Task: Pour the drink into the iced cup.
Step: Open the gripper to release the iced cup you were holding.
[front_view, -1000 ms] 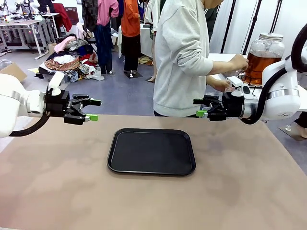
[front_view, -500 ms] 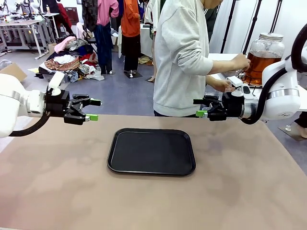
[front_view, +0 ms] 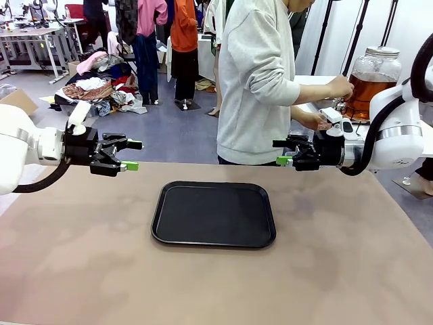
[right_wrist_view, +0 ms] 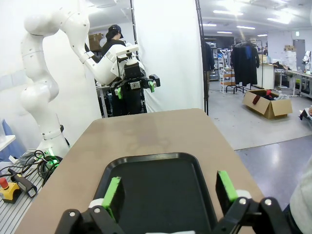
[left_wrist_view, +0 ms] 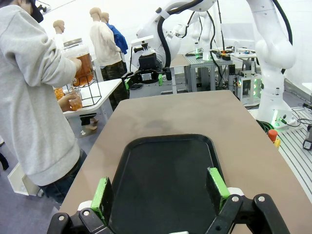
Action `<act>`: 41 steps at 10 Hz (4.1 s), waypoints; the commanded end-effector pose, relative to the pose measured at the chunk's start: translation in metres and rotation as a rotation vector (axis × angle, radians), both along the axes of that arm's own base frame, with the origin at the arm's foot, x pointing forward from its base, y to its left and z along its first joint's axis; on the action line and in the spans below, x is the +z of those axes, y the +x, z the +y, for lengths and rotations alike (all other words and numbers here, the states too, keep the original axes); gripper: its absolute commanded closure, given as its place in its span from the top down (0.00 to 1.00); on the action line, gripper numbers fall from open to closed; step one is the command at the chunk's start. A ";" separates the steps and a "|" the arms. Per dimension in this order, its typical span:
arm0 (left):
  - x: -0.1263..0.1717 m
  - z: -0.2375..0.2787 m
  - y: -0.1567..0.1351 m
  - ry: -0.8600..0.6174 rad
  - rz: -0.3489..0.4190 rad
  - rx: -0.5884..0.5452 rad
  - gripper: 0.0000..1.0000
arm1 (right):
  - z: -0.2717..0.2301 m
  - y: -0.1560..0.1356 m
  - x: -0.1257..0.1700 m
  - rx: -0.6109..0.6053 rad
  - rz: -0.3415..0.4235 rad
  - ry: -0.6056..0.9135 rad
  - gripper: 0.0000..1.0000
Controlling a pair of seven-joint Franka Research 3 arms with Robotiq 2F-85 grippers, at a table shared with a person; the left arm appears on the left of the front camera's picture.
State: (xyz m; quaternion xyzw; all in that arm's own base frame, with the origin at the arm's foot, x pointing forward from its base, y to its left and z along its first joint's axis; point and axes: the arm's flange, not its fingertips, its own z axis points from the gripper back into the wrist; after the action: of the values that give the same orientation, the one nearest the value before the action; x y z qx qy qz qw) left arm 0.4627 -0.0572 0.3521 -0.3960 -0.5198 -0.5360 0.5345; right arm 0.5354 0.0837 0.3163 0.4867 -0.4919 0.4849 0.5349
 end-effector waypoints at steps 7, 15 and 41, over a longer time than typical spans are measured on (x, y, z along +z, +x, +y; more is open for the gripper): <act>0.001 0.001 -0.001 0.000 -0.005 0.001 1.00 | 0.000 0.000 0.003 0.005 -0.003 0.007 1.00; 0.001 0.001 -0.001 0.000 -0.005 0.001 1.00 | 0.000 0.000 0.003 0.005 -0.003 0.007 1.00; 0.001 0.001 -0.001 0.000 -0.005 0.001 1.00 | 0.000 0.000 0.003 0.005 -0.003 0.007 1.00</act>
State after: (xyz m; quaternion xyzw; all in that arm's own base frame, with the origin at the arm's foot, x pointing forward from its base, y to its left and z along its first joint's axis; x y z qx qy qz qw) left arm 0.4627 -0.0572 0.3521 -0.3960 -0.5198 -0.5360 0.5345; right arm 0.5354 0.0837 0.3163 0.4867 -0.4919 0.4849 0.5349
